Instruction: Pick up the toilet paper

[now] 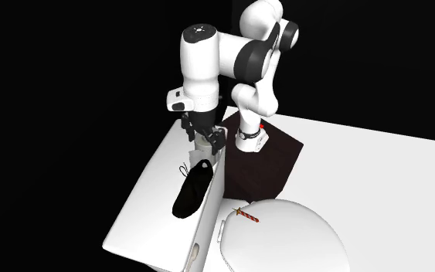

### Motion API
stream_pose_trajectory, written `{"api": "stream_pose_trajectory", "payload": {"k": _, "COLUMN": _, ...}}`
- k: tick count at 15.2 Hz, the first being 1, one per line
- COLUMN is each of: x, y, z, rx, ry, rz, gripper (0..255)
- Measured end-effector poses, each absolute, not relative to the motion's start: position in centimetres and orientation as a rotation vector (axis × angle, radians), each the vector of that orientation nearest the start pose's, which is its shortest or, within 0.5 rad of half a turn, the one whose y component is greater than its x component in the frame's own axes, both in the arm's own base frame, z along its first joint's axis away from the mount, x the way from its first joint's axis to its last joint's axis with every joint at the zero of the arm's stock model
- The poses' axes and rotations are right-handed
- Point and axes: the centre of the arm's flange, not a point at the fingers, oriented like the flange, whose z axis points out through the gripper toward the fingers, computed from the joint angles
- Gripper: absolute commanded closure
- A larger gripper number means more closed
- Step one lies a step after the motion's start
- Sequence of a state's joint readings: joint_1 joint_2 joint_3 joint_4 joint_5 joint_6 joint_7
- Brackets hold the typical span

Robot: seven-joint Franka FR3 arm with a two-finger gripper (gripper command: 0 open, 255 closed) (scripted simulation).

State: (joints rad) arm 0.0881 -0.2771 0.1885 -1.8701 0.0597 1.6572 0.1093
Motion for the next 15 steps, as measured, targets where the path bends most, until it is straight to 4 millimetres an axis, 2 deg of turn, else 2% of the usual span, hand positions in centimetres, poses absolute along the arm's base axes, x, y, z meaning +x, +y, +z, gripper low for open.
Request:
{"api": "stream_pose_trajectory", "payload": {"k": 4, "x": 45.5, "y": 14.0, "z": 62.0, "rx": -3.166, "ry": -0.261, "rz": -0.173, "gripper": 0}}
{"api": "stream_pose_trajectory", "payload": {"k": 5, "x": 45.4, "y": 14.3, "z": 60.8, "rx": -3.155, "ry": -0.262, "rz": -0.135, "gripper": 0}}
{"api": "stream_pose_trajectory", "payload": {"k": 6, "x": 45.2, "y": 14.6, "z": 60.2, "rx": -3.133, "ry": -0.258, "rz": -0.104, "gripper": 255}}
{"api": "stream_pose_trajectory", "payload": {"k": 15, "x": 44.9, "y": 14.7, "z": 60.2, "rx": -3.109, "ry": -0.25, "rz": -0.096, "gripper": 255}}
